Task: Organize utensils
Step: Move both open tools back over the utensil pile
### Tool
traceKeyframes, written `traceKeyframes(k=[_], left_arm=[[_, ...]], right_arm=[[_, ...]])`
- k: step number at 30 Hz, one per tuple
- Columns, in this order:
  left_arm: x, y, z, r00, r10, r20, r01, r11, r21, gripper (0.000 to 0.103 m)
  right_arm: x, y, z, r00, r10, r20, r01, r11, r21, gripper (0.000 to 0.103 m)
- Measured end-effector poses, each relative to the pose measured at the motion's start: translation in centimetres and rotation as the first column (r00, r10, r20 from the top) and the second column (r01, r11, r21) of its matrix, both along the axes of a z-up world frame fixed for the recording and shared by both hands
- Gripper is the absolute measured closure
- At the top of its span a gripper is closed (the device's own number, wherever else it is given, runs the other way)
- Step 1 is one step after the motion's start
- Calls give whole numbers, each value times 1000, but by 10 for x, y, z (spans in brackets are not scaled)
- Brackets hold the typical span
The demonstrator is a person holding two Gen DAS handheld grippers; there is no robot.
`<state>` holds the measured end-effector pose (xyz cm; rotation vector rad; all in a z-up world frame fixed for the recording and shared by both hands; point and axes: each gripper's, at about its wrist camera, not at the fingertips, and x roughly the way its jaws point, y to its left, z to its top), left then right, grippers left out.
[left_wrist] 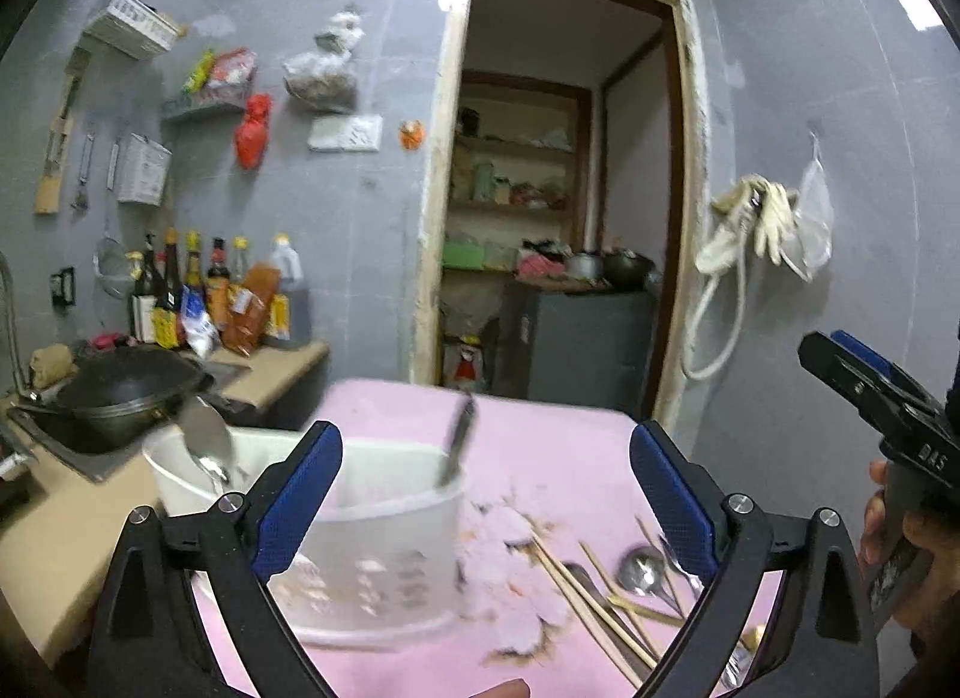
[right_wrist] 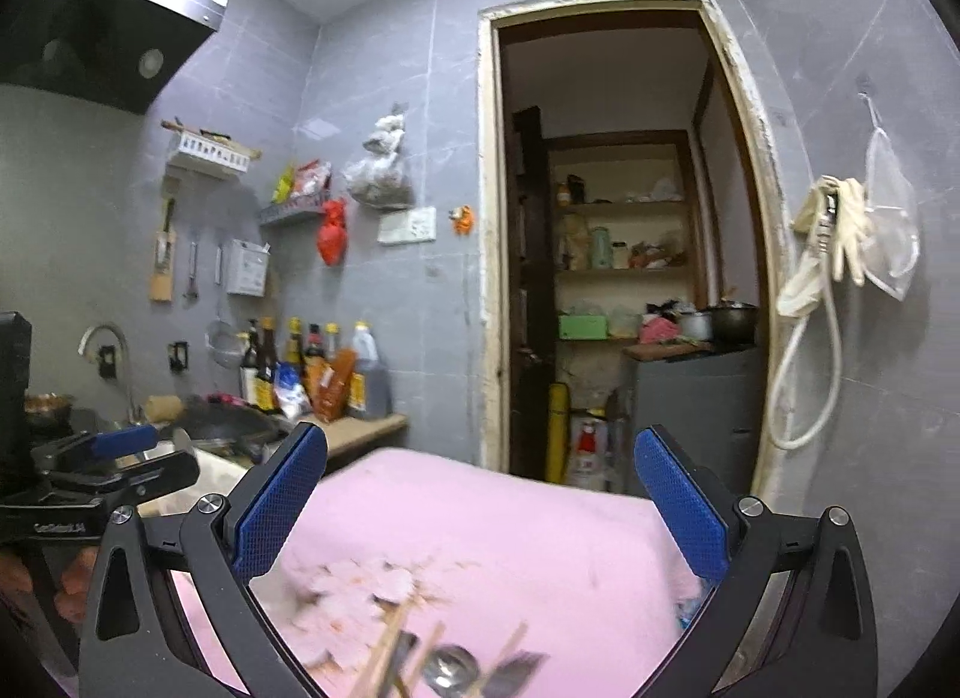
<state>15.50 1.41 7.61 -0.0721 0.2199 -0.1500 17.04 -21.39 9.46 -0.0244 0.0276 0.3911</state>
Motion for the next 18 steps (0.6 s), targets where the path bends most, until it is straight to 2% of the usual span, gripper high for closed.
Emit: traceKeyframes(k=[3, 8, 15, 17, 18], left_arm=[[4, -13, -15, 996, -43, -72, 43, 999, -4, 9], [16, -34, -37, 969, -105, -225, 110, 994, 7, 9], [37, -50, -64, 901, -138, -412, 156, 988, 12, 10], [43, -51, -72, 878, -143, -457, 162, 987, 2, 19], [48, -52, -76, 862, -144, -485, 164, 987, -1, 22]], right_arm=[[3, -12, -12, 999, -20, -50, 20, 1000, -8, 0], [8, -26, -31, 990, -40, -134, 36, 999, -27, 0], [20, -31, -46, 966, -42, -255, 27, 998, -64, 0], [25, -31, -51, 954, -43, -297, 23, 997, -71, 1], [29, -30, -54, 946, -48, -320, 23, 996, -82, 6]])
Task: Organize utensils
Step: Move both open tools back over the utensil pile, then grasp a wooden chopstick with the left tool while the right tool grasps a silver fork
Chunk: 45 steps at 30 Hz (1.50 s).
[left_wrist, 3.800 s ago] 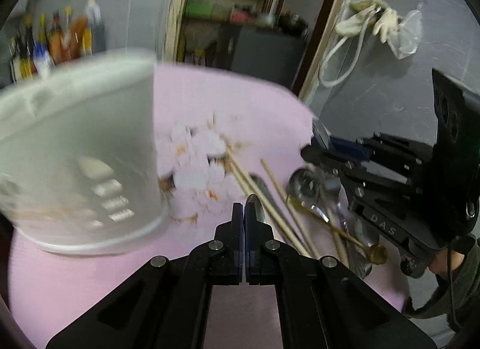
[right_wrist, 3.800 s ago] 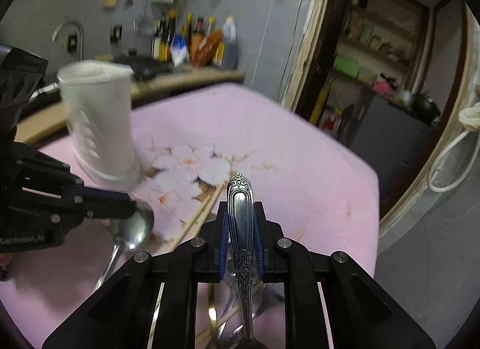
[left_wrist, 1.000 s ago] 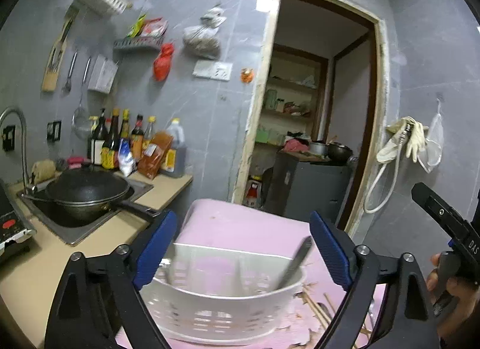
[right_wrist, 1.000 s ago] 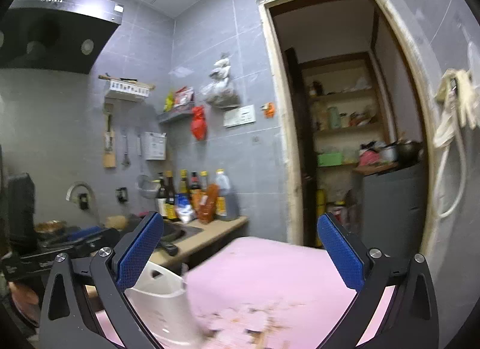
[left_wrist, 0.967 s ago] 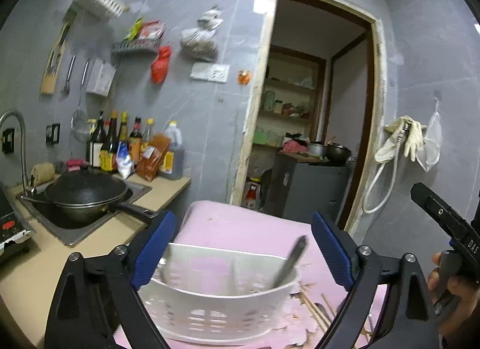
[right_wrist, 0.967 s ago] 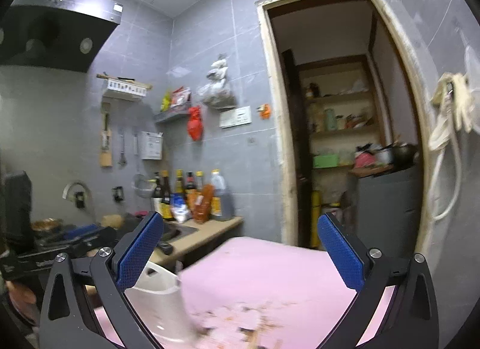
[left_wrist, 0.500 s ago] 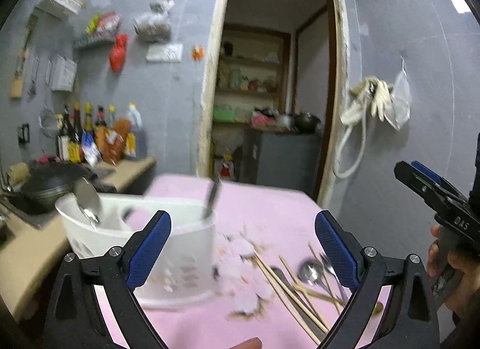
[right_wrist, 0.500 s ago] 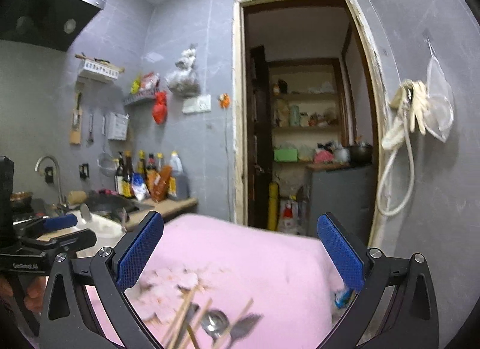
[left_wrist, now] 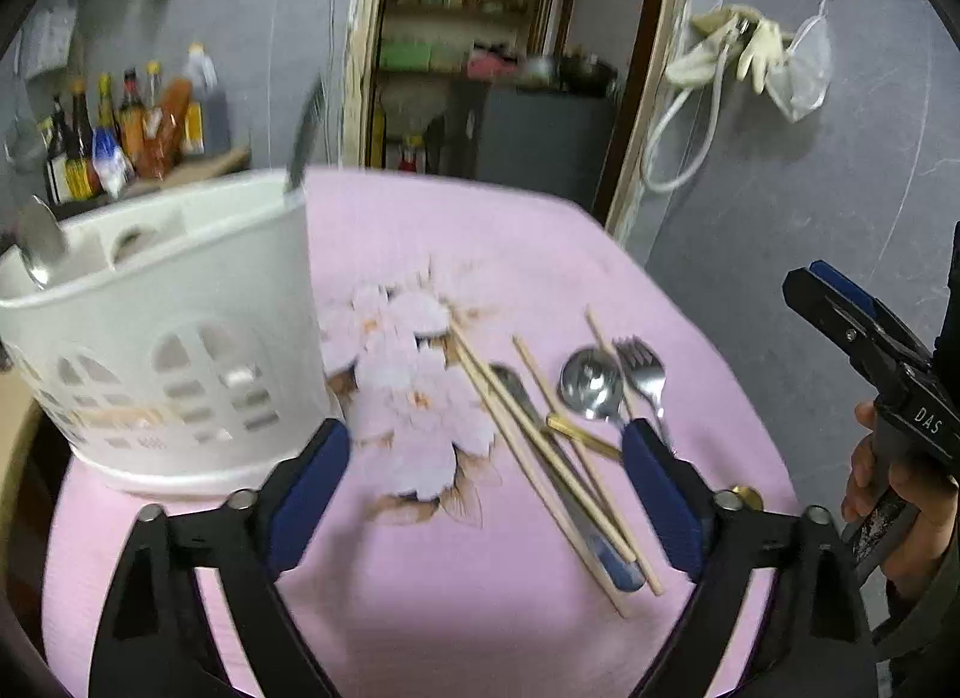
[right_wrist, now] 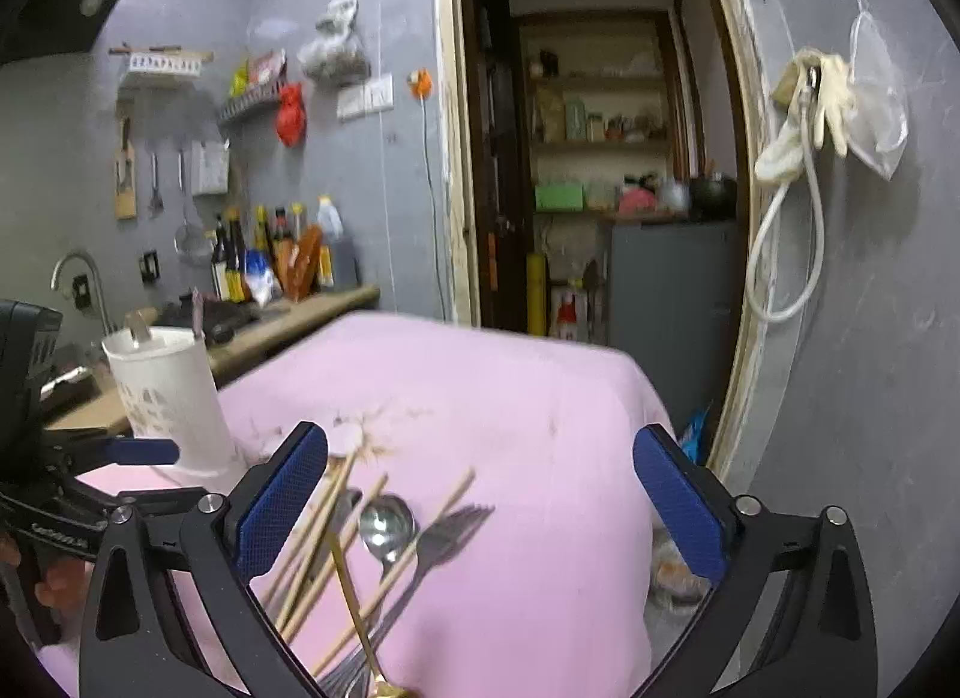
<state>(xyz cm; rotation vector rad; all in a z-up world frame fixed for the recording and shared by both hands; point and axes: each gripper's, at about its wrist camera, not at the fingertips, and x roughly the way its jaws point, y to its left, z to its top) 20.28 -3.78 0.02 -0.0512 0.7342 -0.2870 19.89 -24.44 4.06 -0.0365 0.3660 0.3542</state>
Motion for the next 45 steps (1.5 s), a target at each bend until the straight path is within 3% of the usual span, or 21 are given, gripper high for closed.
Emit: traceKeyframes(k=[2, 6, 8, 10, 14, 24, 29, 39, 45], left_arm=[[5, -1, -7, 999, -4, -50, 4, 1000, -5, 37], [14, -5, -16, 992, -31, -126, 30, 999, -11, 52], [20, -8, -21, 986, -48, -162, 46, 999, -14, 65], [27, -11, -27, 977, -59, -206, 58, 998, -12, 72], [39, -16, -37, 961, -65, -267, 65, 998, -9, 80], [63, -23, -39, 951, -32, -307, 37, 999, 11, 91], [67, -24, -38, 951, -8, -309, 21, 999, 41, 95], [48, -1, -37, 953, 35, -302, -29, 999, 25, 100], [17, 12, -32, 960, 38, -278, -39, 999, 0, 100]], right_arm=[[5, 2, -5, 999, -2, -41, 1, 1000, -24, 13], [14, 8, -18, 991, 13, -130, -22, 997, -67, 27], [18, 10, -25, 986, 23, -164, -37, 996, -85, 33], [19, 14, -31, 980, 36, -195, -55, 994, -95, 43], [23, 21, -42, 968, 57, -246, -90, 988, -122, 52], [35, 34, -53, 935, 75, -346, -145, 973, -181, 58], [45, 38, -62, 914, 65, -400, -159, 966, -205, 67], [46, 40, -60, 910, 119, -396, -212, 956, -201, 94], [42, 42, -58, 917, 137, -376, -227, 951, -209, 96]])
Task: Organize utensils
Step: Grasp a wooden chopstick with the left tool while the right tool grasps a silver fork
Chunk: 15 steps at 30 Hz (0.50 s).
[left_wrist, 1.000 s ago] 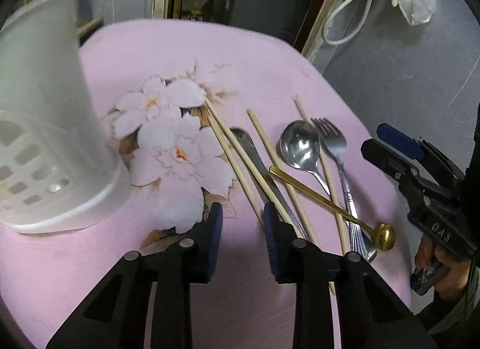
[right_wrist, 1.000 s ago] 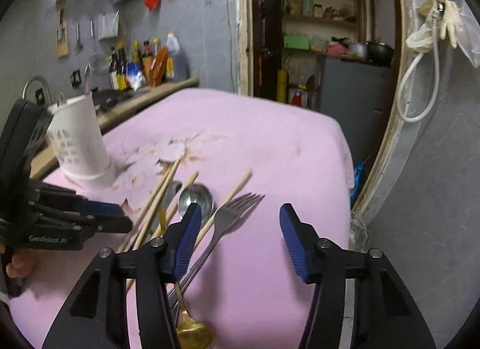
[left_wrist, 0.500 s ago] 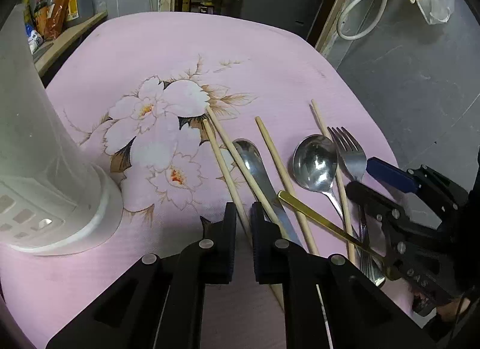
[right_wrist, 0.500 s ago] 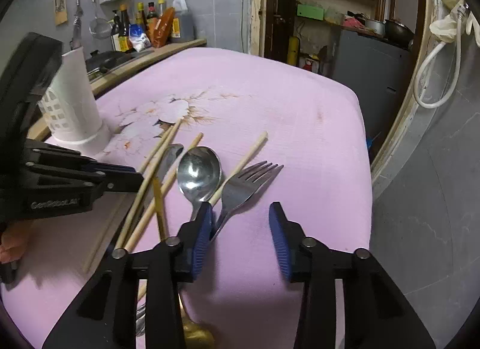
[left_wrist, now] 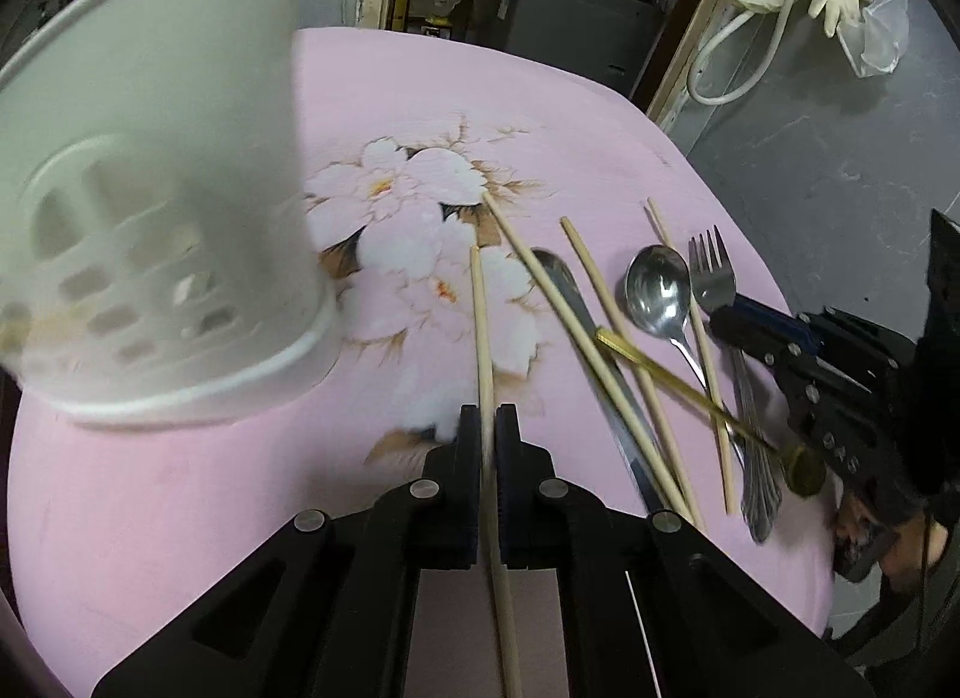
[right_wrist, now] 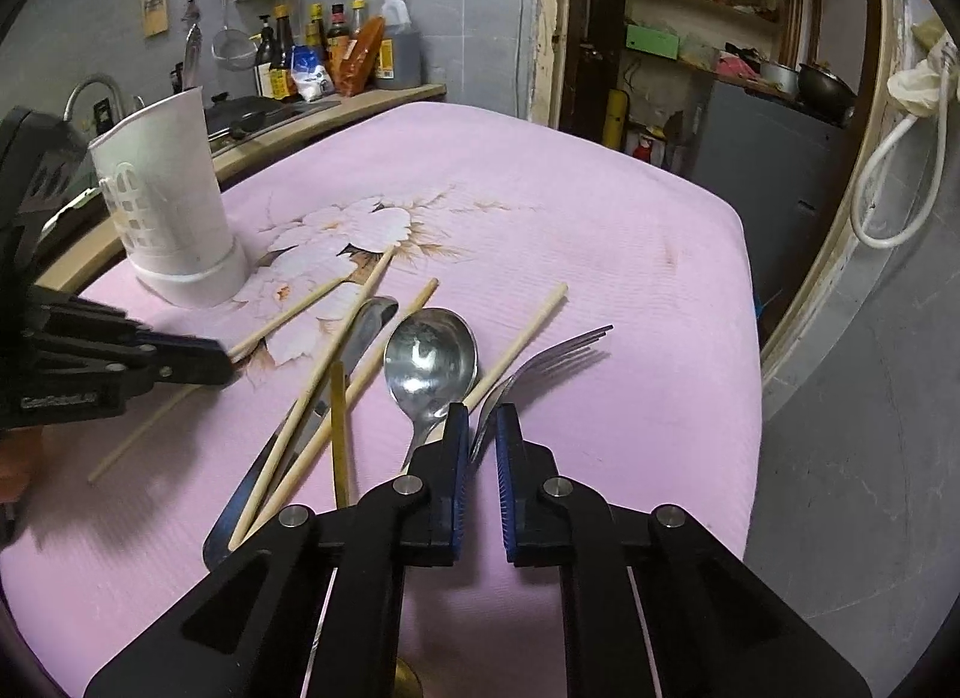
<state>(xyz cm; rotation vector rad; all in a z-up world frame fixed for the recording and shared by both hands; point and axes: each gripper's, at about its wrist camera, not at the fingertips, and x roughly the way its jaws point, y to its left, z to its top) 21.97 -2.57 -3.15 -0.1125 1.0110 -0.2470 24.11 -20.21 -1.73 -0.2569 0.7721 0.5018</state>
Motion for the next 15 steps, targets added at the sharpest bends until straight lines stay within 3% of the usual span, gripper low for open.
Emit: traceKeyframes(k=[6, 8, 10, 15], left_arm=[[-22, 14, 9, 1000, 2, 17, -2, 1000, -17, 100], [-24, 15, 10, 1000, -17, 14, 17, 1000, -12, 100], [-25, 16, 11, 1000, -28, 11, 28, 1000, -7, 100], [-24, 6, 11, 997, -74, 1, 73, 995, 63, 99]], right_arm=[[8, -18, 1, 998, -58, -22, 59, 997, 51, 94], [10, -24, 0, 997, -74, -35, 76, 996, 53, 89], [9, -27, 0, 995, -97, -28, 98, 994, 38, 73], [6, -27, -1, 994, -103, -31, 104, 994, 30, 69]])
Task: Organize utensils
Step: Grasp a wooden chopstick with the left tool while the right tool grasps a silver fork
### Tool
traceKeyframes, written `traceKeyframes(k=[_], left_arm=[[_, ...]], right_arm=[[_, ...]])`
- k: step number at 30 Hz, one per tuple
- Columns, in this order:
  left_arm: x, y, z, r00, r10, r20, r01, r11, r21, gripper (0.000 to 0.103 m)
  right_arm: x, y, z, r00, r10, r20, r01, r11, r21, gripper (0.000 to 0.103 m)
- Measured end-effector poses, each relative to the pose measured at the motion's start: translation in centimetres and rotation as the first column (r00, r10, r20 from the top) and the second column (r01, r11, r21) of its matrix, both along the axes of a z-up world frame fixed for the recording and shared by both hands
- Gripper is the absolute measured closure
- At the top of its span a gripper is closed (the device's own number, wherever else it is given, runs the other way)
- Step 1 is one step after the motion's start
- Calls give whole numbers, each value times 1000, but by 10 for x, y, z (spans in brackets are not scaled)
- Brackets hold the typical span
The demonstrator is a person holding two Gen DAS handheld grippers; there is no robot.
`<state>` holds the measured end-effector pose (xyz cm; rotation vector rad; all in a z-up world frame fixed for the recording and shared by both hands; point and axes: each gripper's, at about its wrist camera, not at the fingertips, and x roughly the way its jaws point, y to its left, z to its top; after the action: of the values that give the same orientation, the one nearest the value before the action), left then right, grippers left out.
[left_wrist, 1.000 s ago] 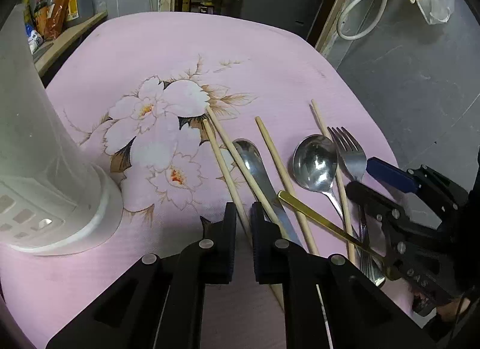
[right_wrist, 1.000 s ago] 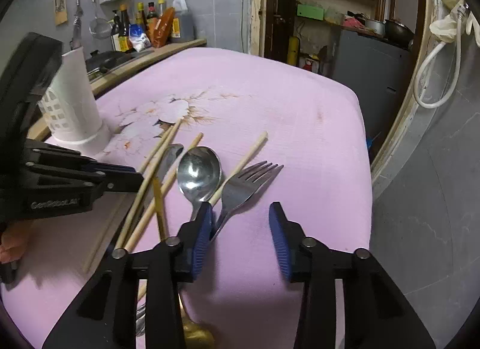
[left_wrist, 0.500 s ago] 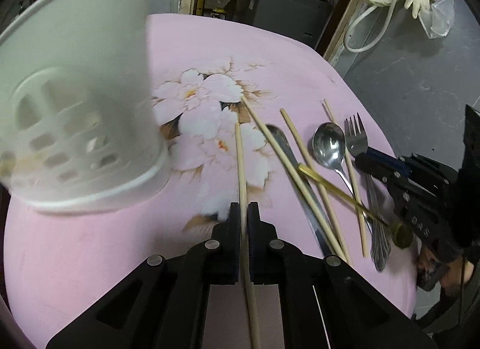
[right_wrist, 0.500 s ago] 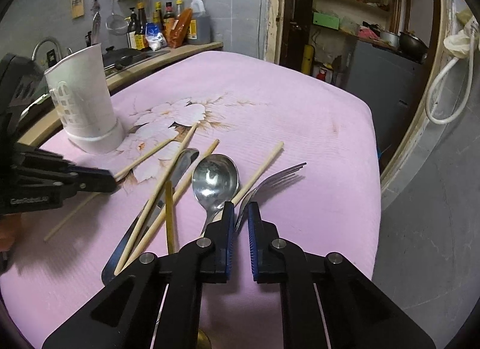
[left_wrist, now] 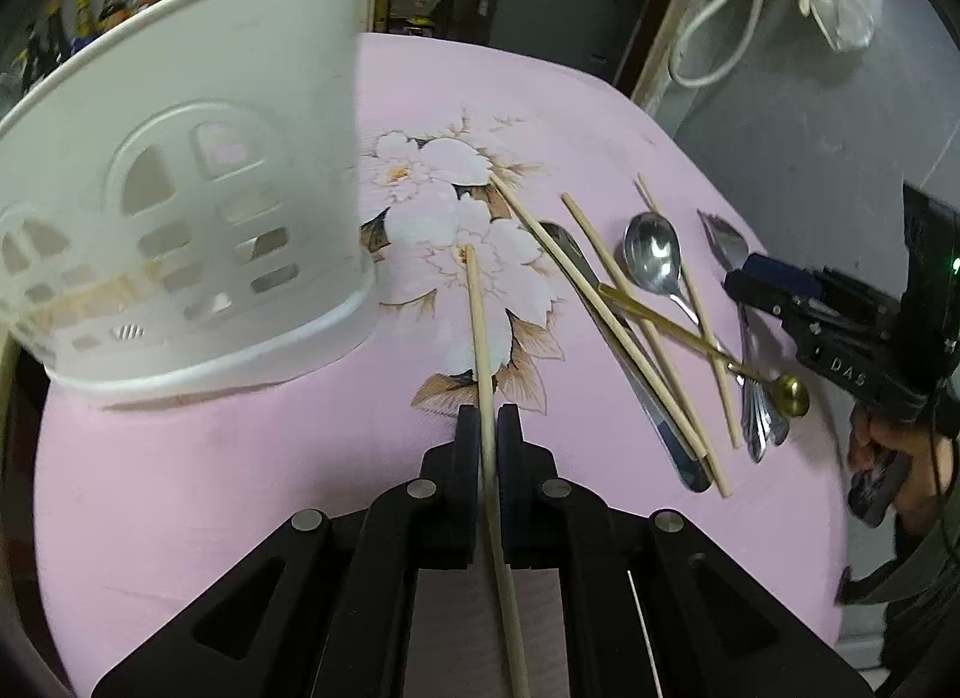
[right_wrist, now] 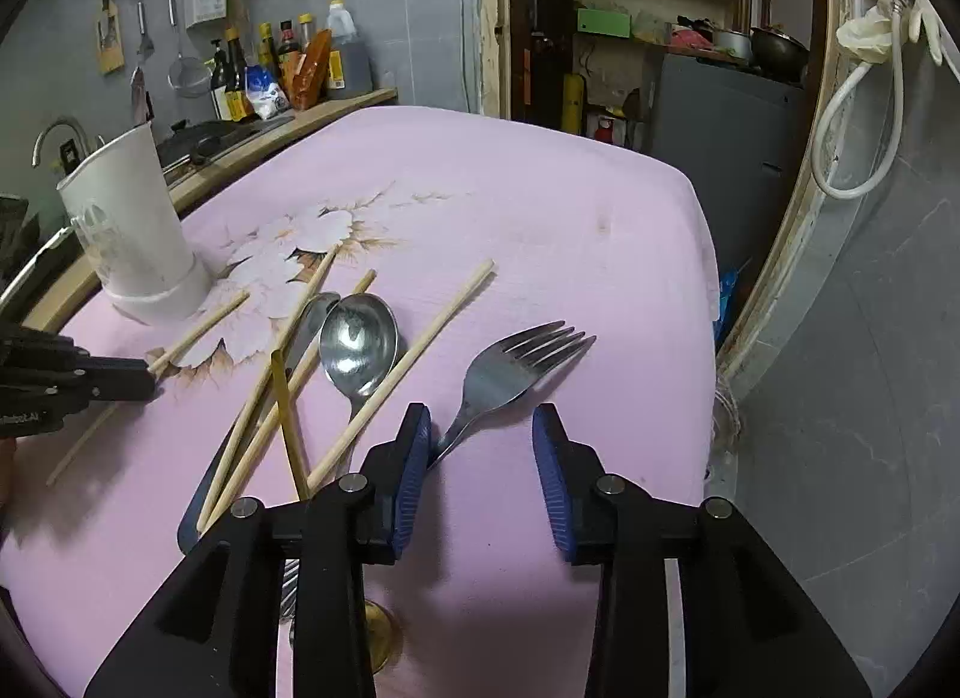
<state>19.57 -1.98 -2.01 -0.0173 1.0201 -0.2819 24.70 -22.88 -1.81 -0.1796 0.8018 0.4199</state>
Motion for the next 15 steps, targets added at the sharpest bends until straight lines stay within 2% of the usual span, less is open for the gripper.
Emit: traceKeyframes(k=[4, 9, 11, 12, 13, 15], left_arm=[[14, -11, -1, 999, -31, -24, 32, 998, 58, 98], [28, -10, -5, 997, -28, -70, 31, 998, 48, 98], [29, -12, -5, 997, -34, -70, 38, 998, 56, 98], [27, -13, -5, 997, -39, -64, 43, 997, 65, 99], [26, -15, -4, 998, -41, -57, 45, 996, 72, 99], [26, -15, -5, 999, -36, -37, 38, 997, 69, 100]], right_arm=[[8, 6, -2, 1000, -8, -19, 8, 1000, -5, 64], [28, 16, -5, 999, -23, -46, 22, 999, -24, 63], [28, 16, -6, 999, -23, -43, 22, 999, -29, 71], [27, 15, -6, 999, -22, -39, 21, 999, -27, 83], [26, 14, -5, 999, -23, -37, 22, 999, -23, 90], [24, 10, -5, 999, -20, -31, 20, 1000, -1, 92]])
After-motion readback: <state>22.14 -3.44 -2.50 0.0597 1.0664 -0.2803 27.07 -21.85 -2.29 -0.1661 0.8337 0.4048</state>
